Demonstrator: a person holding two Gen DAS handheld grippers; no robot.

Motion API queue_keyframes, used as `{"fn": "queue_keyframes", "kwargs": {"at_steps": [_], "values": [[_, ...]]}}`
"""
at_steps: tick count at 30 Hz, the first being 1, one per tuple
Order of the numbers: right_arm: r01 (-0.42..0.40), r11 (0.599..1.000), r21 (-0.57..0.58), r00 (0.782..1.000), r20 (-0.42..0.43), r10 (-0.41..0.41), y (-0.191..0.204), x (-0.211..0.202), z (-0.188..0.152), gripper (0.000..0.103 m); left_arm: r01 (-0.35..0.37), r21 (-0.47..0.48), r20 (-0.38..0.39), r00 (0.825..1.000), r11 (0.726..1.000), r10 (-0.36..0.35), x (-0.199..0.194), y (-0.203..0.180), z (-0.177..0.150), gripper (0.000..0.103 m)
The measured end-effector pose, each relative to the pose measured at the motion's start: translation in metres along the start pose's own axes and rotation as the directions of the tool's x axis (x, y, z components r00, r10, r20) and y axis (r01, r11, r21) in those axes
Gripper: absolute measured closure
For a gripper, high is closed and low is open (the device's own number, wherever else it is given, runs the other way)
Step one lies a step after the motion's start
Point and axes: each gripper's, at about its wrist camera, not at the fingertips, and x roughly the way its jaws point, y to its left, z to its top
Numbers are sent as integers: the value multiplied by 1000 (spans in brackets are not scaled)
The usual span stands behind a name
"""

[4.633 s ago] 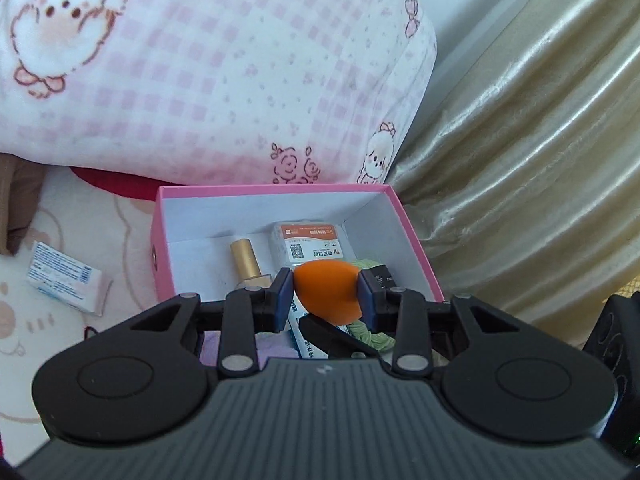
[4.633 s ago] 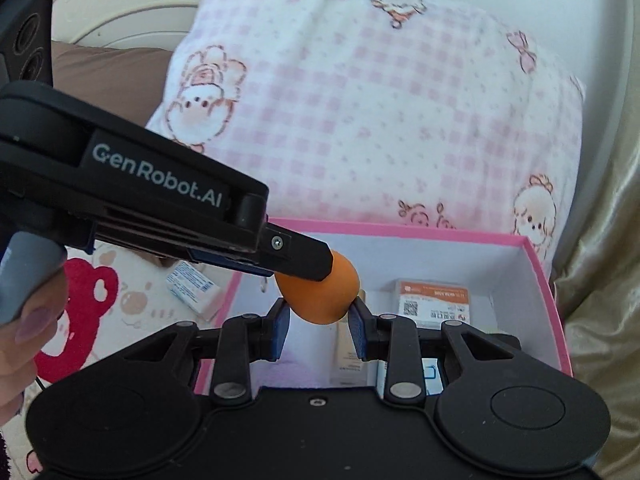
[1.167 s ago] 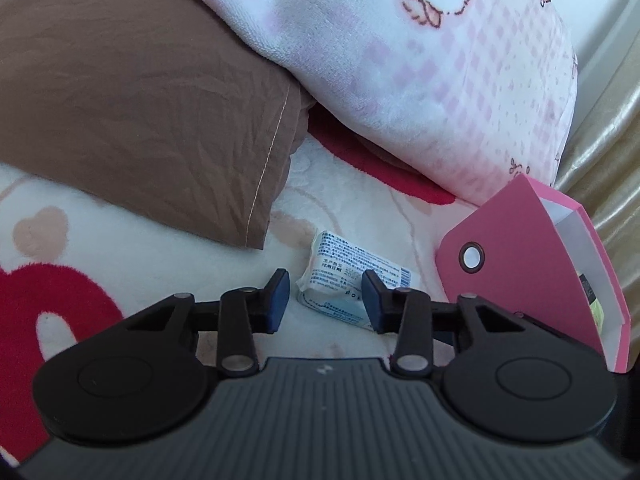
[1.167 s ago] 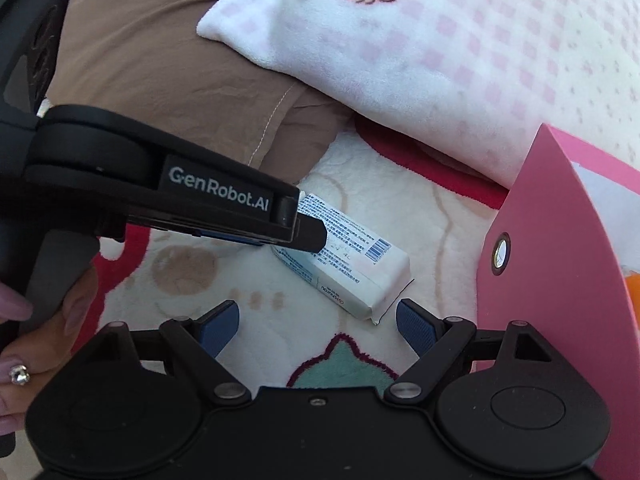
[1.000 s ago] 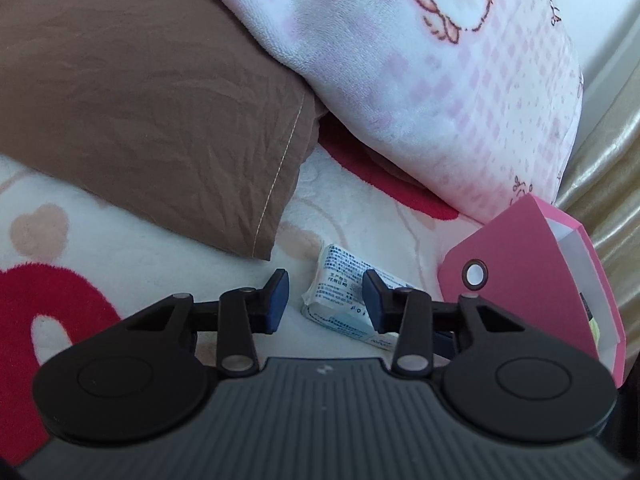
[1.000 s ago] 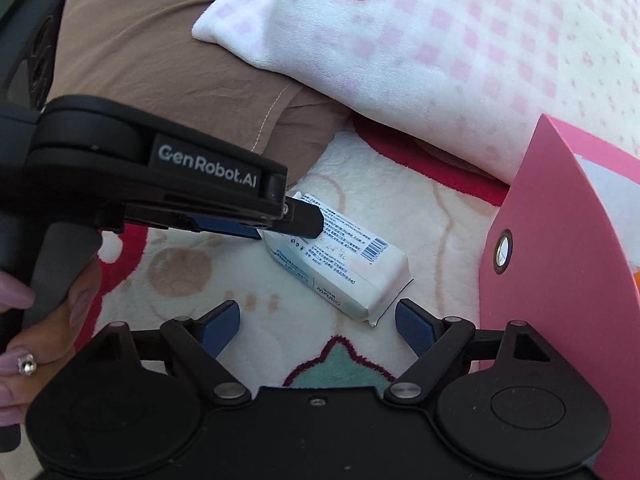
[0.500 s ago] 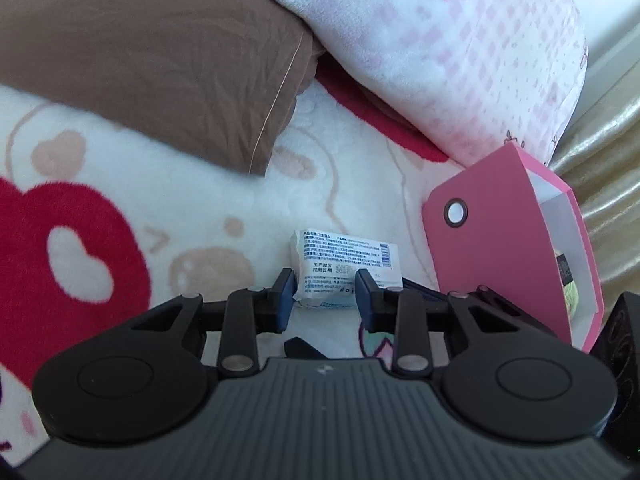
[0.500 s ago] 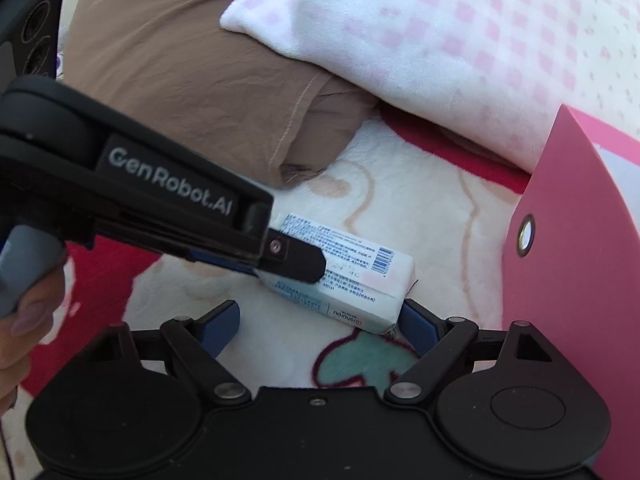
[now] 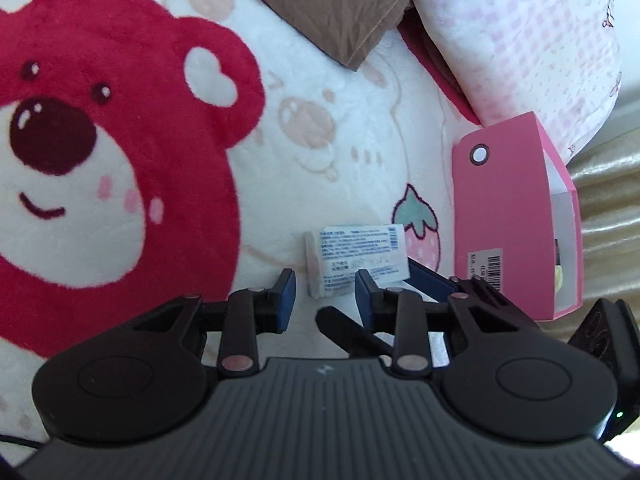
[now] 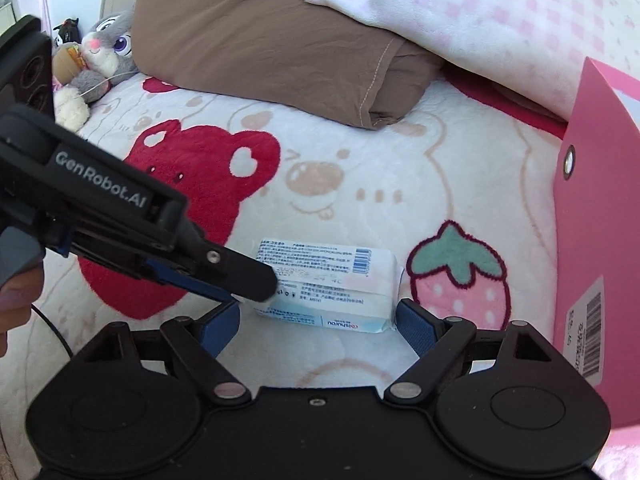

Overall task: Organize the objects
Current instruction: 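Close the left gripper on the soap bar and lift it, then carry the soap bar with the left gripper over the pink box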

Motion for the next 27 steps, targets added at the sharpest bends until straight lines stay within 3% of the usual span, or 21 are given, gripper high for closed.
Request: {"fn": "queue_keyframes", "kwargs": {"at_steps": [2, 4, 13, 15, 20, 27], "values": [[-8, 1000, -8, 1000, 2, 8, 1, -1, 0, 14, -29, 13, 44, 999, 999, 29, -1, 0, 6, 72], [-7, 1000, -23, 1000, 3, 7, 2, 3, 1, 14, -12, 3, 63, 998, 1000, 11, 3, 1, 12, 72], [68, 990, -125, 995, 76, -59, 14, 17, -10, 13, 33, -98, 50, 998, 995, -28, 17, 0, 4, 79], [87, 988, -131, 994, 81, -77, 16, 12, -10, 18, 15, -51, 71, 997, 999, -11, 12, -9, 0, 79], [116, 986, -120, 988, 120, -101, 25, -18, -4, 20, -20, 65, 138, 990, 998, 11, -19, -44, -13, 79], [196, 960, -201, 966, 210, -153, 37, -91, 11, 19, 22, 170, 204, 977, 985, -57, -76, -97, -28, 78]]}}
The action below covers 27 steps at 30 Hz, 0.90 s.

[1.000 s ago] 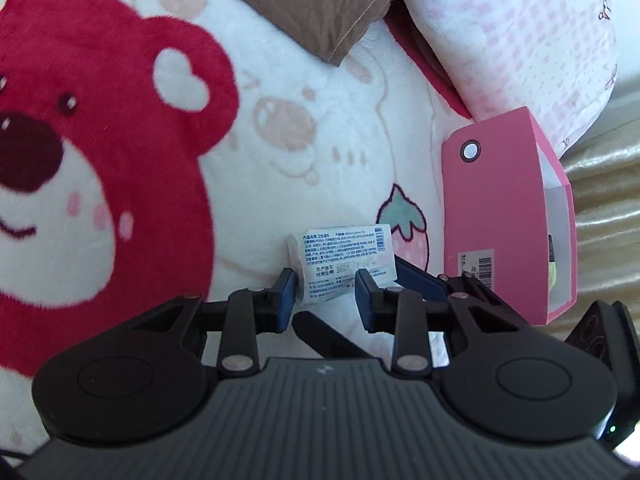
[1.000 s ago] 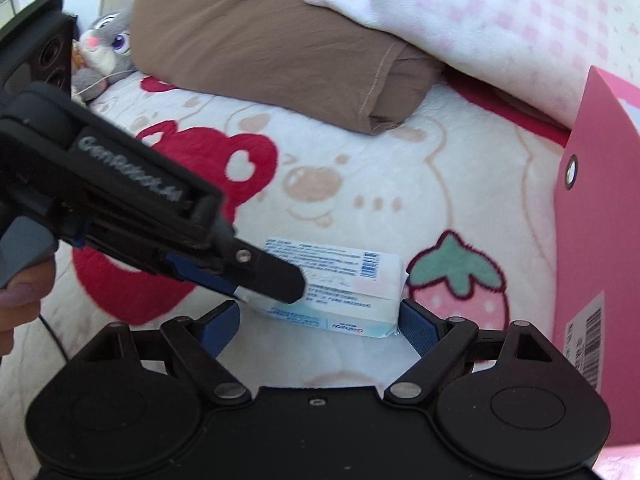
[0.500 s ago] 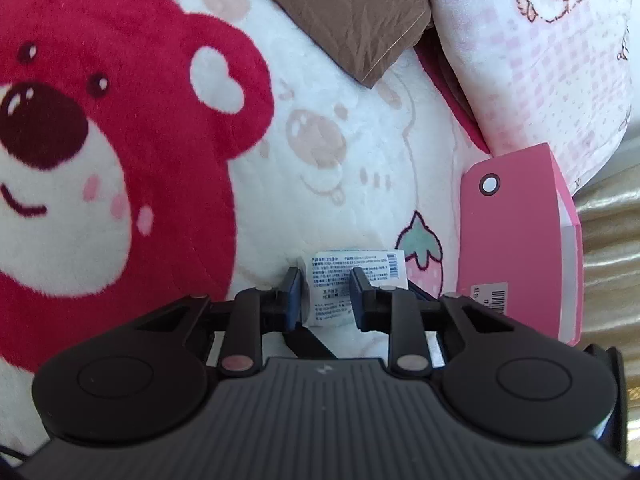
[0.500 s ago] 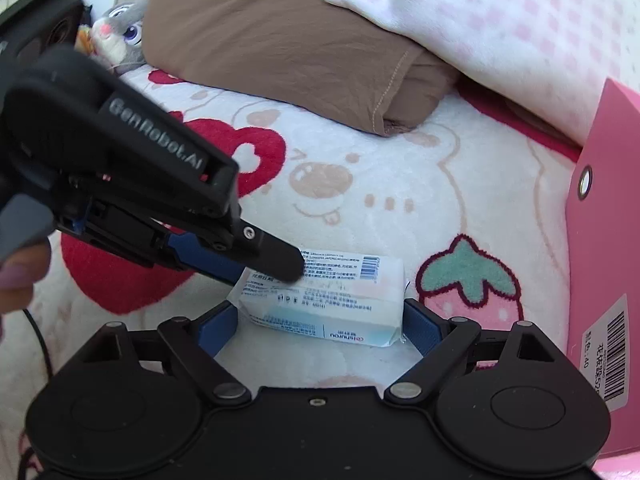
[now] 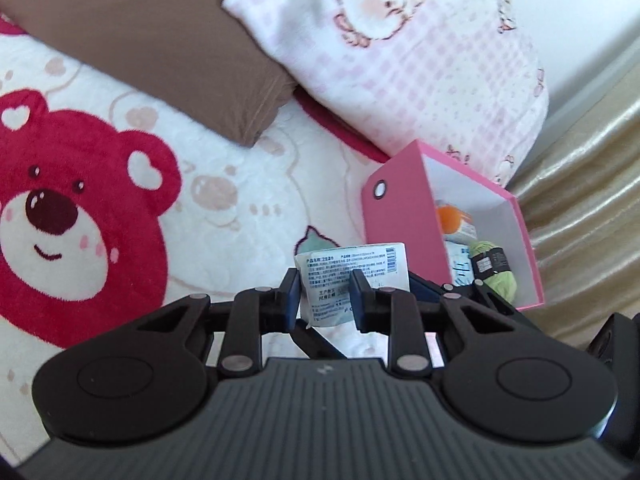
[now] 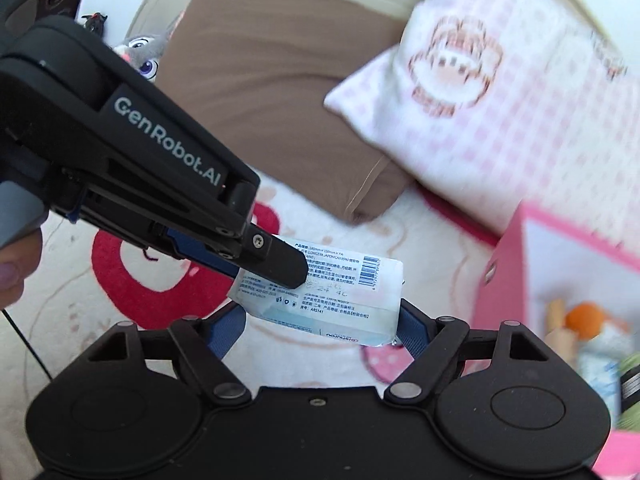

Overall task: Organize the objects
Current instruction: 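Carry the soap bar with the left gripper over the pink box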

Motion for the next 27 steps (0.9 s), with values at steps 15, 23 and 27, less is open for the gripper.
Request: {"fn": "queue_keyframes", "kwargs": {"at_steps": [15, 23, 27], "values": [[156, 985, 76, 987, 13, -157, -117, -97, 49, 19, 110, 188, -74, 992, 976, -98, 15, -168, 51, 77], [188, 963, 194, 979, -118, -167, -183, -86, 31, 19, 162, 128, -210, 969, 978, -133, 93, -201, 46, 77], [165, 940, 298, 974, -200, -107, -211, -68, 13, 18, 148, 83, -269, 956, 986, -121, 134, -199, 42, 77]]}}
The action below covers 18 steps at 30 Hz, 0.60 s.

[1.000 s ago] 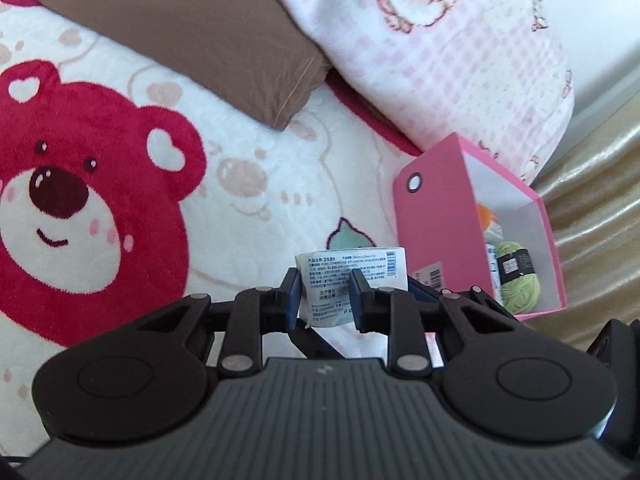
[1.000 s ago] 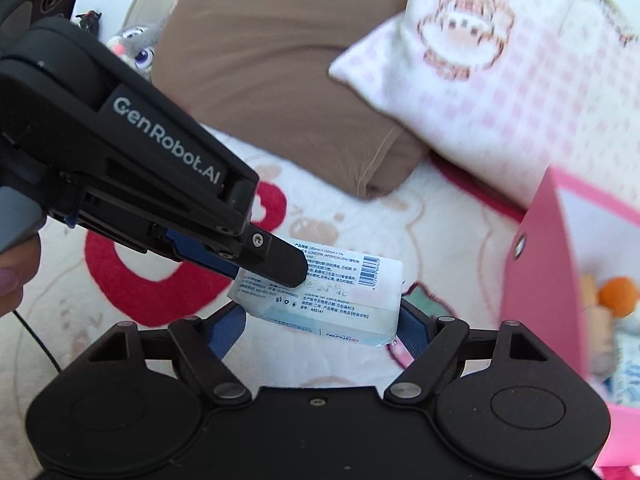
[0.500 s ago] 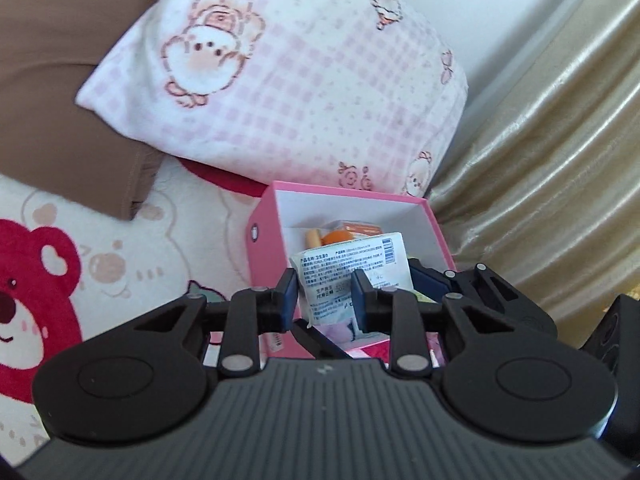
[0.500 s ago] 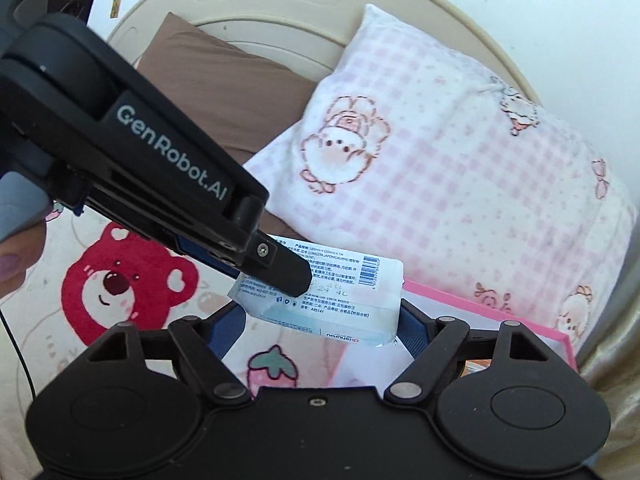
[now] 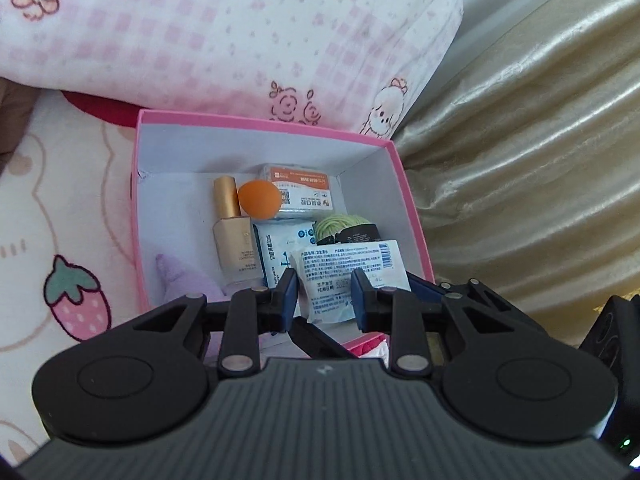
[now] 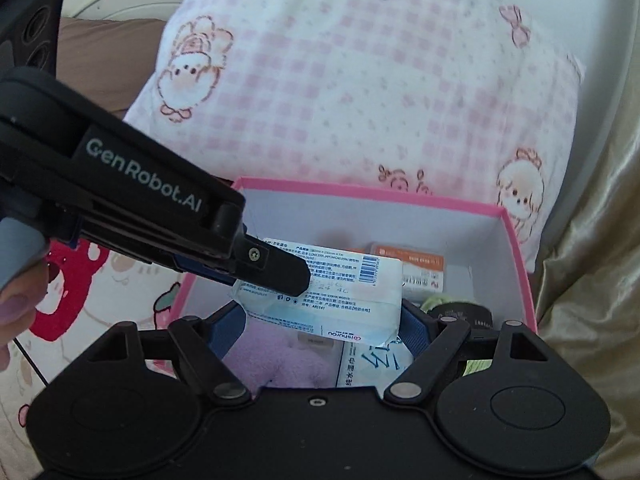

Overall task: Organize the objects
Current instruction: 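Carry the soap bar with the left gripper over the pink box, then lower the soap bar into the box and open the left gripper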

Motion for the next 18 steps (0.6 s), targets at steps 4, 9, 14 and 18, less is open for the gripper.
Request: {"fn": "queue_keyframes", "kwargs": {"at_steps": [4, 9, 14, 18], "values": [[-9, 1000, 23, 997, -74, 11, -17, 26, 6, 18, -1, -42, -16, 1000, 999, 1, 31, 8, 8, 77], [11, 999, -38, 994, -110, -15, -27, 55, 5, 18, 21, -103, -50, 998, 994, -26, 63, 25, 17, 76], [22, 993, -114, 987, -154, -40, -30, 78, 2, 18, 11, -128, -69, 997, 992, -20, 87, 34, 17, 76], [25, 993, -111, 982, -186, -45, -37, 91, 1, 18, -25, -118, -76, 997, 993, 16, 98, 34, 18, 76]]}}
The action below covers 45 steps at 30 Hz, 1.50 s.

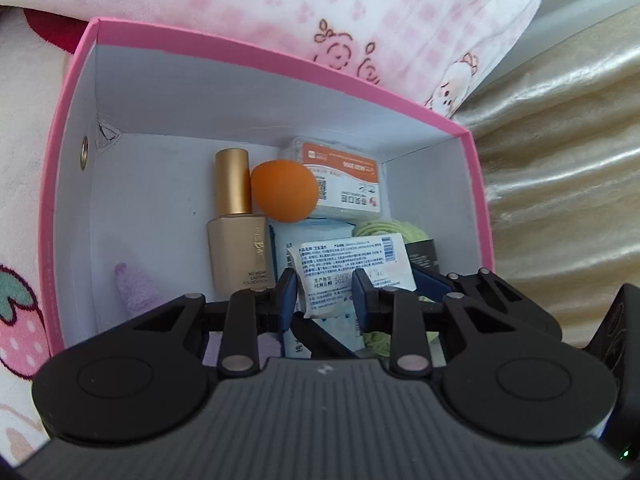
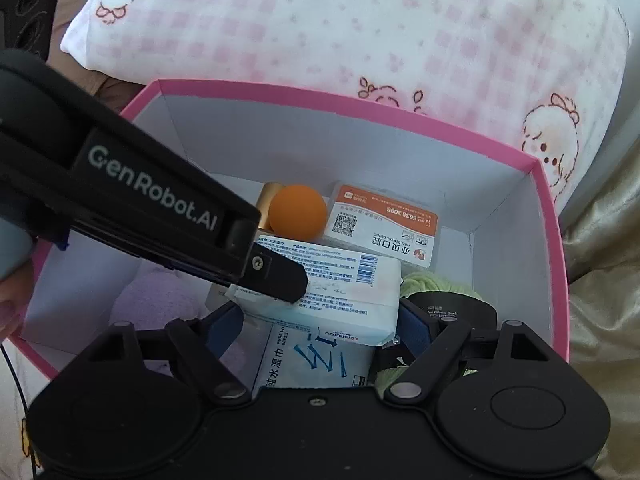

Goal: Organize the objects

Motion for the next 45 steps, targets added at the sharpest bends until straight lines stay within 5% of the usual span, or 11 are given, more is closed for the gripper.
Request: {"fn": "queue_keyframes", "kwargs": {"at_steps": [8, 11, 18, 23, 27, 39, 43, 45], "values": [[19, 1000, 0, 999, 38, -19, 1, -3, -5, 19, -52, 18, 43, 998, 998, 52, -13, -1, -1, 74], [27, 1000, -11, 999, 25, -27, 3, 0, -7, 36, -75, 33, 74, 995, 997, 72, -25, -3, -4, 74], [74, 997, -1, 994, 84, -74, 5, -3, -9, 44, -108, 45, 104, 989, 993, 102, -50, -9, -15, 74], [51, 997, 54, 992, 115, -57, 12, -36, -20, 42, -176, 78, 124, 978, 981, 165, -81, -19, -38, 72], [-95, 987, 130, 985, 155, 74, 19, -74, -29, 39, -215, 93, 145, 969, 972, 200, -110, -21, -54, 65], [-141, 983, 115, 968, 222, 113, 48, -168, -28, 32, -309, 122, 241, 931, 943, 274, -205, -18, -99, 63], [-165, 982, 86, 956, 258, 139, 62, -195, -30, 31, -373, 124, 297, 898, 919, 325, -226, -23, -112, 63], [-189, 980, 68, 948, 273, 164, 69, -205, -32, 31, -358, 118, 293, 904, 926, 312, -236, -22, -118, 63]]}}
